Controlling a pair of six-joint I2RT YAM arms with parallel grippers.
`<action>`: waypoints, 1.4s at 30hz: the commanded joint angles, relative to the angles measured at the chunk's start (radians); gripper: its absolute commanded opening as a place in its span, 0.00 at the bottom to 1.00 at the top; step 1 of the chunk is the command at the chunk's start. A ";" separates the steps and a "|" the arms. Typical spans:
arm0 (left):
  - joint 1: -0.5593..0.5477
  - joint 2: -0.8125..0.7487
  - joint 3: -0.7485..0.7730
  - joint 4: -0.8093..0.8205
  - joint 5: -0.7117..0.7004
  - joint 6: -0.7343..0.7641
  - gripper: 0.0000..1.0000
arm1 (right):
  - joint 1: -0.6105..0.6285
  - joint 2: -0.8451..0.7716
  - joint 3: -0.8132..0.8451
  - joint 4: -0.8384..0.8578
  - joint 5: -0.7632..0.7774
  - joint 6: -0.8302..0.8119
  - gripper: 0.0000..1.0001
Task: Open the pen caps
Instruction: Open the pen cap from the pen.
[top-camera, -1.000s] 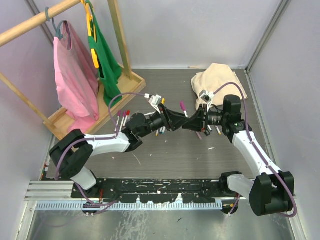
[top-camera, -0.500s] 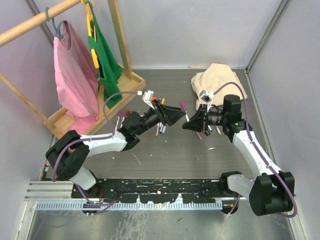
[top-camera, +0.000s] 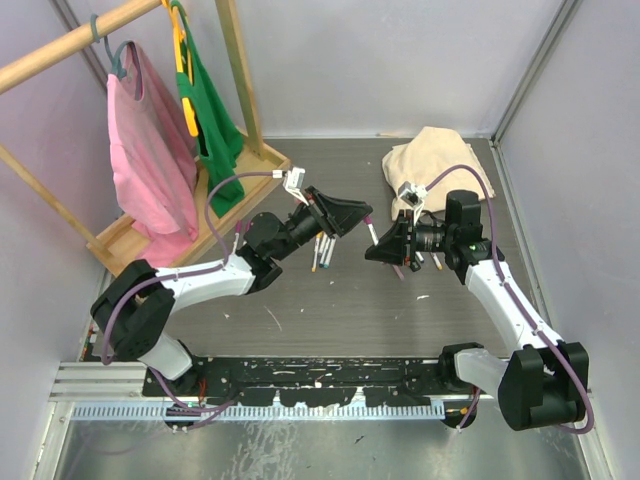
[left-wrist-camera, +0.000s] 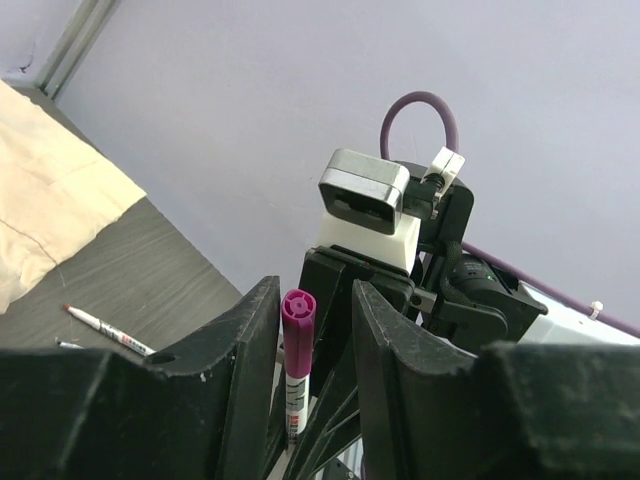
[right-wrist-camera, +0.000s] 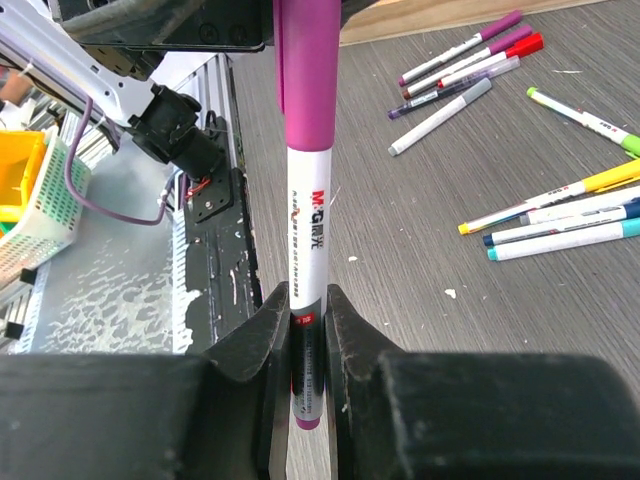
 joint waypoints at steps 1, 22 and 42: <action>0.005 0.002 0.040 0.014 0.005 -0.009 0.35 | 0.003 -0.012 0.053 0.006 0.007 -0.028 0.01; 0.008 0.035 0.078 -0.012 0.047 -0.031 0.05 | 0.003 -0.024 0.056 -0.020 0.049 -0.064 0.01; 0.278 -0.033 0.272 -0.072 -0.158 -0.042 0.00 | 0.010 0.042 0.120 -0.163 0.331 -0.183 0.01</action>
